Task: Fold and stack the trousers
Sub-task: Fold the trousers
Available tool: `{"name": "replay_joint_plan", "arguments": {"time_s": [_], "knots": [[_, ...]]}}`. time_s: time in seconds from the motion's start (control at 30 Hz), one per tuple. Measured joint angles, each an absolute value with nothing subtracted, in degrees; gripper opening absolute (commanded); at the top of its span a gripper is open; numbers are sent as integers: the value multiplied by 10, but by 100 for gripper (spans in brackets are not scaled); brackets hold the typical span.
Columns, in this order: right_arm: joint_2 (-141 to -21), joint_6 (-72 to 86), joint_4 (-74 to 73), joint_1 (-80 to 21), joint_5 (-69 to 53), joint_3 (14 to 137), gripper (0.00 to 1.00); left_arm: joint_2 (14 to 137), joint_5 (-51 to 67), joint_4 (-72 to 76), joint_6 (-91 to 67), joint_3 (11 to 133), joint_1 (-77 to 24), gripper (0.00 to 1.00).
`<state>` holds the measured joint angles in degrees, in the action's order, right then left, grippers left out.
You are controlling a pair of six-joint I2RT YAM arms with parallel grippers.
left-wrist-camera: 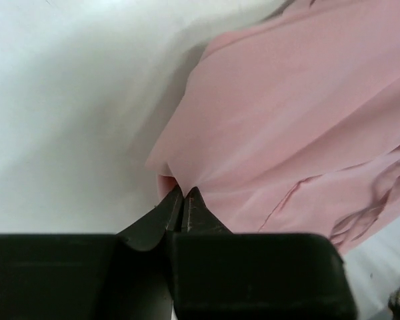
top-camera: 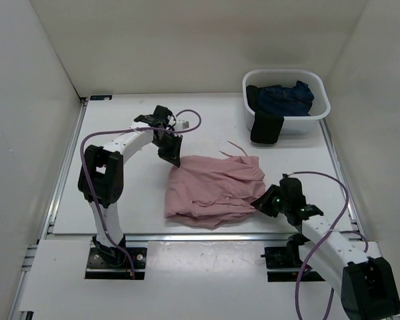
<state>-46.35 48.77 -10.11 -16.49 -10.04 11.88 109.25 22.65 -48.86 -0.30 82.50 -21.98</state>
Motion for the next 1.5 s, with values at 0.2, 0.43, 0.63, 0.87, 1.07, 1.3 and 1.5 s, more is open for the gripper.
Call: {"name": "replay_joint_plan", "arguments": {"time_s": [0.2, 0.43, 0.63, 0.87, 1.07, 1.3, 1.5], "knots": [[-562, 510, -70, -191, -105, 164, 29, 1103, 207, -488, -3, 891, -199, 24], [-660, 440, -149, -209, -95, 311, 97, 1105, 150, -501, -1, 894, -180, 81], [-592, 394, -322, -193, -26, 424, 99, 1090, 98, -519, 0, 912, -130, 99], [-547, 387, -563, -187, 79, 578, 99, 872, -37, -493, 0, 884, -8, 100], [-472, 395, -657, -186, 157, 617, 99, 627, -151, -476, 0, 663, 97, 100], [-471, 401, -697, -186, 176, 618, 99, 580, -163, -533, 0, 541, 181, 100], [-465, 400, -705, -186, 177, 618, 99, 553, -155, -544, 0, 544, 190, 100]]}}
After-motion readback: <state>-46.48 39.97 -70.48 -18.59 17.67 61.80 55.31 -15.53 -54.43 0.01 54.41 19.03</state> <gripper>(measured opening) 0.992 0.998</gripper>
